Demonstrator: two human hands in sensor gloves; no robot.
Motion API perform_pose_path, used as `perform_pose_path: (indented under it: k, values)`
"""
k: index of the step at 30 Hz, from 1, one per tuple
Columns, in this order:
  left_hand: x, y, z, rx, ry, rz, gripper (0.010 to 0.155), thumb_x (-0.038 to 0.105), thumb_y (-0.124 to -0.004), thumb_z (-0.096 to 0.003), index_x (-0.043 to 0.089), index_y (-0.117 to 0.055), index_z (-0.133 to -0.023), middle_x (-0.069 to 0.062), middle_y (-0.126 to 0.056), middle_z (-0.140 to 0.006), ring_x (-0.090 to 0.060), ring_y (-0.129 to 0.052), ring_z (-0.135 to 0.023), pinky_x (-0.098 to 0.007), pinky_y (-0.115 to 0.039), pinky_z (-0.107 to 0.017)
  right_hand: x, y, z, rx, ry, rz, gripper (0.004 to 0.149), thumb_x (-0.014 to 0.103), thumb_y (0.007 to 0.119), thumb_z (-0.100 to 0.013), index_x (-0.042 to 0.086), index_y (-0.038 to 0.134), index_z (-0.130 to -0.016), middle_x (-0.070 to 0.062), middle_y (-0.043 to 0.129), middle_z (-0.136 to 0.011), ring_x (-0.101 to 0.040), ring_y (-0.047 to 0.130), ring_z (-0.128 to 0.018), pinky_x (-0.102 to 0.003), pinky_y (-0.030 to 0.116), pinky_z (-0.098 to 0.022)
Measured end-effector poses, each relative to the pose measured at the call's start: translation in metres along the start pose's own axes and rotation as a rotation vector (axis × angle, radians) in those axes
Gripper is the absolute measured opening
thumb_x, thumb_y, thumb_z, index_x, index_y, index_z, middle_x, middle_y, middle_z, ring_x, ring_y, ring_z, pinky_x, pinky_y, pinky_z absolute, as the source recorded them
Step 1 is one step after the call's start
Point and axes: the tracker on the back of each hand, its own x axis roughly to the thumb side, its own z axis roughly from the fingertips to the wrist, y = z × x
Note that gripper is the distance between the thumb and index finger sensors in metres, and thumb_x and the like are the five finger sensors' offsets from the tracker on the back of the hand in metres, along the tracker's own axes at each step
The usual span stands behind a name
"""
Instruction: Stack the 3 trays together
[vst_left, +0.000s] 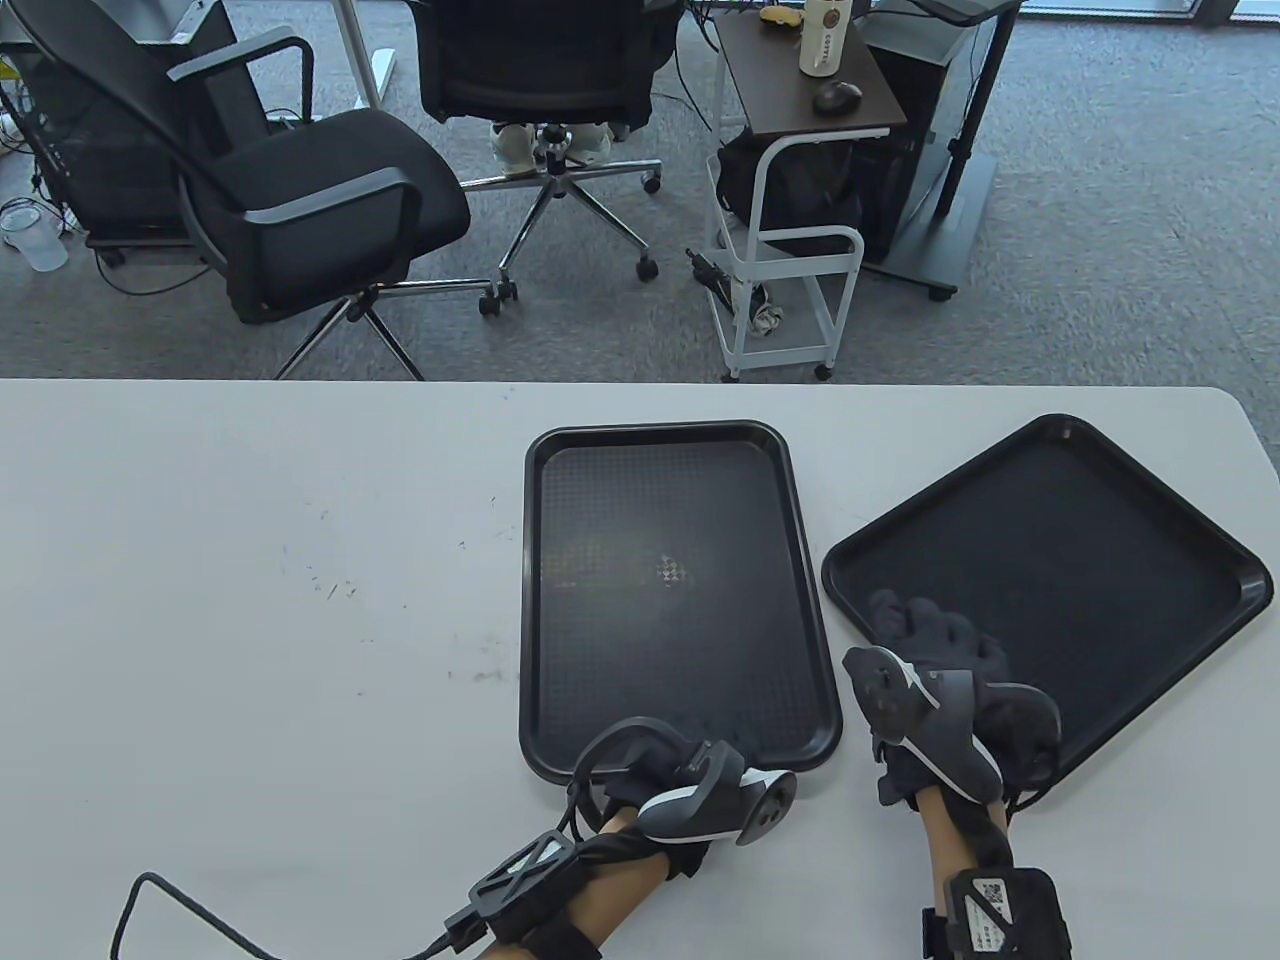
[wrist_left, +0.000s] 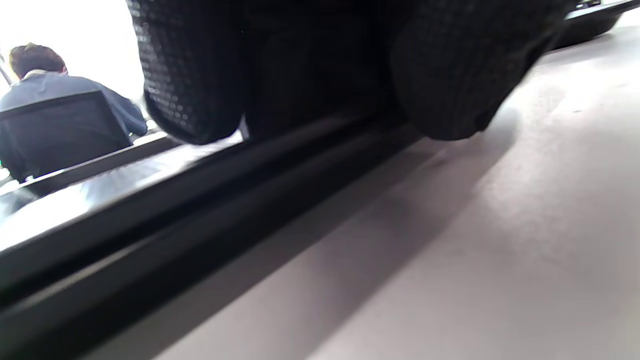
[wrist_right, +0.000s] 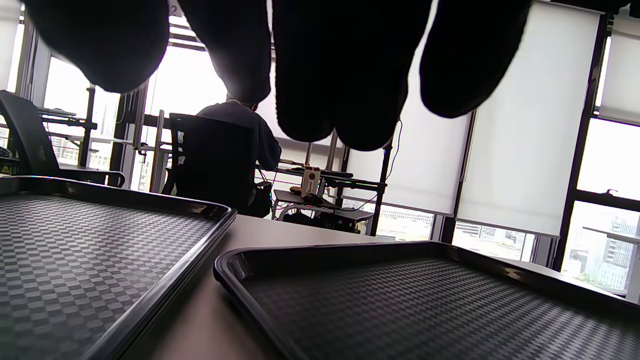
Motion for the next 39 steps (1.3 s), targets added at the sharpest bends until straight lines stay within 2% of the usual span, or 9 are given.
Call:
perform_pose_path:
  k: [7, 11, 18, 26, 31, 39]
  values:
    - [-0.002, -0.002, 0.002, 0.033, -0.037, 0.013, 0.058, 0.04, -0.094, -0.0387, 0.032, -0.084, -0.096, 0.003, -0.098, -0.088, -0.023, -0.11, -0.065, -0.04, -0.095, -0.051, 0.001, 0.001, 0.0, 0.012, -0.005, 0.003, 0.061, 0.061, 0.075, -0.041, 0.035, 0.069, -0.096, -0.004, 0.088, -0.098, -0.032, 0.093, -0.084, -0.056, 0.077, -0.059]
    - [-0.012, 0.003, 0.006, 0.012, -0.024, 0.088, 0.064, 0.047, -0.089, -0.0396, 0.034, -0.078, -0.101, 0.003, -0.092, -0.098, -0.026, -0.103, -0.079, -0.046, -0.086, -0.061, 0.001, 0.001, 0.0, 0.017, -0.006, 0.003, 0.061, 0.06, 0.075, -0.04, 0.035, 0.069, -0.096, -0.004, 0.088, -0.098, -0.032, 0.093, -0.084, -0.056, 0.077, -0.059]
    - [-0.067, 0.047, 0.03, 0.149, 0.099, 0.188, 0.07, 0.054, -0.084, -0.0399, 0.036, -0.071, -0.106, 0.002, -0.084, -0.107, -0.031, -0.093, -0.094, -0.053, -0.074, -0.071, 0.001, 0.0, -0.001, 0.012, -0.002, -0.007, 0.061, 0.06, 0.075, -0.041, 0.035, 0.069, -0.096, -0.004, 0.088, -0.098, -0.032, 0.093, -0.084, -0.056, 0.077, -0.059]
    - [-0.134, 0.074, 0.083, 0.317, 0.233, 0.084, 0.073, 0.057, -0.083, -0.0399, 0.038, -0.067, -0.108, 0.003, -0.077, -0.114, -0.034, -0.083, -0.104, -0.057, -0.065, -0.077, 0.0, 0.001, 0.0, 0.01, -0.004, -0.002, 0.061, 0.061, 0.075, -0.041, 0.035, 0.069, -0.096, -0.004, 0.088, -0.098, -0.032, 0.093, -0.084, -0.056, 0.077, -0.059]
    - [-0.17, 0.07, 0.112, 0.34, 0.337, 0.074, 0.074, 0.059, -0.081, -0.04, 0.039, -0.065, -0.109, 0.002, -0.073, -0.117, -0.036, -0.078, -0.107, -0.059, -0.058, -0.079, 0.0, 0.001, 0.0, 0.011, -0.002, 0.002, 0.061, 0.061, 0.075, -0.041, 0.035, 0.069, -0.096, -0.004, 0.088, -0.098, -0.032, 0.093, -0.084, -0.056, 0.077, -0.059]
    - [-0.206, 0.039, 0.146, 0.311, 0.475, 0.042, 0.077, 0.061, -0.081, -0.0399, 0.04, -0.061, -0.111, 0.003, -0.069, -0.12, -0.038, -0.072, -0.111, -0.061, -0.054, -0.081, 0.0, 0.002, 0.0, 0.014, -0.001, 0.007, 0.061, 0.061, 0.075, -0.041, 0.035, 0.069, -0.096, -0.004, 0.088, -0.098, -0.032, 0.093, -0.084, -0.056, 0.077, -0.059]
